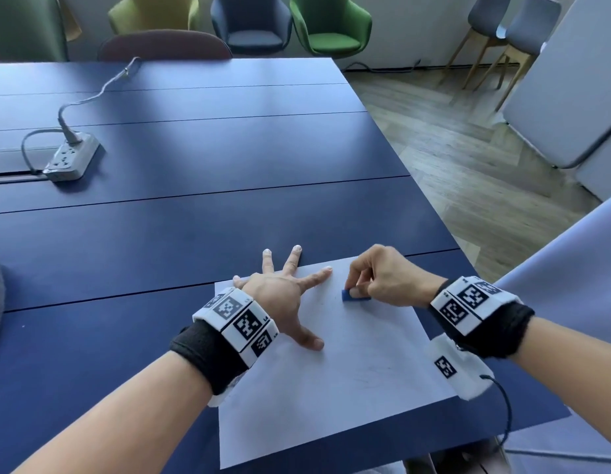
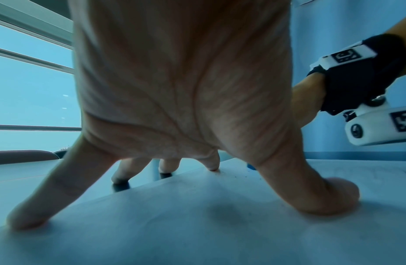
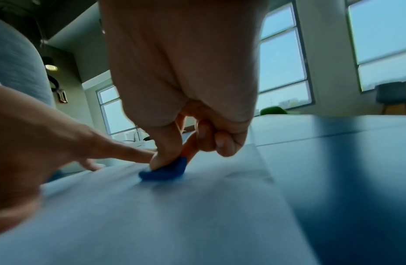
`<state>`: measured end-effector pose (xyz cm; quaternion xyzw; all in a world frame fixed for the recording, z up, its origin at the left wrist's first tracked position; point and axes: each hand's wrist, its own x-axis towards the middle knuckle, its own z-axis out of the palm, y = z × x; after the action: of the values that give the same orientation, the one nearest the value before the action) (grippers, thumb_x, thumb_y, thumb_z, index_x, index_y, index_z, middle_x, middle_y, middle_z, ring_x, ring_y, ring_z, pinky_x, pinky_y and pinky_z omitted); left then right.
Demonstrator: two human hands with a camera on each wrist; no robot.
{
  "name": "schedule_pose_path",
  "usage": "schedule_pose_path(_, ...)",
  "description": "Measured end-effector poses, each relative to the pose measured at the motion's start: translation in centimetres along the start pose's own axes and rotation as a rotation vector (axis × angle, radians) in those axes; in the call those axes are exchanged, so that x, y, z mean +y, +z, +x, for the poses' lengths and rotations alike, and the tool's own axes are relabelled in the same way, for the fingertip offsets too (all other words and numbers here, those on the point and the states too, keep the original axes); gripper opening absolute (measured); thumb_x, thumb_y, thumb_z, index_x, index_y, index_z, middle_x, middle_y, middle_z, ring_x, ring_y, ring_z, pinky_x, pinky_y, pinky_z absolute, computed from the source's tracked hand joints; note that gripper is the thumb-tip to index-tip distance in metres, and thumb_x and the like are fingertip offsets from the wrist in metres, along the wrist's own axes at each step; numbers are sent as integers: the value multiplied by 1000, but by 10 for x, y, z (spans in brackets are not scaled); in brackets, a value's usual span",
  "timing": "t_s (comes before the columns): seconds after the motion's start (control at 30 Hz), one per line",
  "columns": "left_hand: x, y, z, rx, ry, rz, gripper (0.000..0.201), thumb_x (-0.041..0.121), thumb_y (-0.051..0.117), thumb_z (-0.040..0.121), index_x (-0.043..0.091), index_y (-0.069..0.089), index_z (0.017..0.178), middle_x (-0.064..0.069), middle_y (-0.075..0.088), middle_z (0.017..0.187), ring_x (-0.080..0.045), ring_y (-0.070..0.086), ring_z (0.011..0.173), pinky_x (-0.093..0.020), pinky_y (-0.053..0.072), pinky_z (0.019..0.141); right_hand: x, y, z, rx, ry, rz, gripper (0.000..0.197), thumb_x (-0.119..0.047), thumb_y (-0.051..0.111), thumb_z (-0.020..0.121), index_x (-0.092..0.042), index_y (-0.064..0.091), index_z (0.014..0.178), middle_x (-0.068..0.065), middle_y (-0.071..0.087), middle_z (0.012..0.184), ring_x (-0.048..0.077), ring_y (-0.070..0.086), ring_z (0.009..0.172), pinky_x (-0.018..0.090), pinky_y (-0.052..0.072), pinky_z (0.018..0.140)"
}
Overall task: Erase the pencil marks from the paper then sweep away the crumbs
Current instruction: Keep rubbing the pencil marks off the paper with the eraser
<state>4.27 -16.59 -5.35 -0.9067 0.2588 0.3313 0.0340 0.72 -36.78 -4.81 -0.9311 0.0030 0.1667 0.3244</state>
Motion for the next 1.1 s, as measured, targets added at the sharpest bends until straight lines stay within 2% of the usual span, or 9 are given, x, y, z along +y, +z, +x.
schedule_pose_path(0.07, 0, -1, 0, 2, 2, -2, 122, 77, 76, 55, 67, -12, 139, 15, -33, 156, -38, -24, 145, -75, 18, 106, 1, -1, 2, 102, 16, 27, 13, -7, 71, 78, -19, 71, 71, -5, 63, 61, 5, 58, 56, 16, 43, 54)
schedule_pose_path(0.2, 0, 1, 0, 5, -2, -4, 122, 77, 76, 55, 68, -13, 138, 15, -33, 156, -38, -24, 145, -75, 18, 105, -6, 15, -12, -23, -15, 31, 10, -7, 71, 79, -16, 70, 73, -6, 62, 60, 3, 57, 54, 14, 43, 52)
schedule_pose_path(0.37, 1, -1, -1, 1, -2, -4, 122, 76, 76, 56, 67, -12, 140, 15, -33, 156, -37, -24, 145, -75, 18, 106, -5, 7, -4, 86, 30, 54, 7, -7, 70, 78, -12, 72, 74, -5, 62, 61, 5, 57, 55, 17, 44, 54)
schedule_pose_path(0.5, 1, 0, -2, 1, -3, -1, 123, 77, 76, 55, 66, -13, 140, 14, -34, 156, -38, -24, 145, -75, 17, 106, -15, 18, -13, -50, -2, 20, 6, -7, 70, 80, -13, 71, 78, -8, 60, 61, 3, 55, 55, 17, 44, 55)
schedule_pose_path(0.63, 1, -1, -1, -2, 0, -10, 122, 75, 76, 57, 66, -12, 140, 15, -33, 156, -37, -25, 145, -75, 17, 106, -13, 11, 0, 87, 4, 41, 12, -7, 69, 77, -17, 71, 72, -10, 60, 57, 0, 55, 52, 13, 40, 54)
schedule_pose_path(0.77, 0, 1, 0, -3, -1, -7, 122, 77, 76, 55, 69, -13, 138, 15, -34, 155, -38, -24, 145, -75, 16, 106, -22, 25, -8, -70, -45, 20, 8, -6, 69, 80, -13, 72, 79, -9, 59, 60, 3, 55, 54, 15, 41, 54)
schedule_pose_path(0.9, 0, 0, 1, -7, -3, -12, 122, 76, 76, 55, 69, -13, 138, 15, -34, 155, -38, -24, 145, -75, 17, 106, -21, 17, 4, 55, -63, 21, 12, -3, 68, 77, -14, 74, 76, -10, 60, 60, 1, 56, 55, 16, 44, 56)
schedule_pose_path(1.03, 0, 2, 1, 4, 4, -4, 122, 78, 76, 54, 69, -12, 138, 14, -33, 156, -39, -24, 145, -74, 17, 106, -22, 19, -5, -139, -103, -44, 8, -4, 69, 80, -11, 73, 80, -7, 60, 63, 3, 54, 55, 13, 42, 52)
schedule_pose_path(1.1, -1, 1, 0, 5, 4, -4, 122, 77, 76, 54, 69, -12, 138, 14, -33, 156, -39, -24, 145, -75, 17, 105, -22, 14, 1, -115, -104, -62, 9, -4, 69, 79, -12, 74, 82, -6, 61, 65, 6, 55, 58, 16, 45, 55)
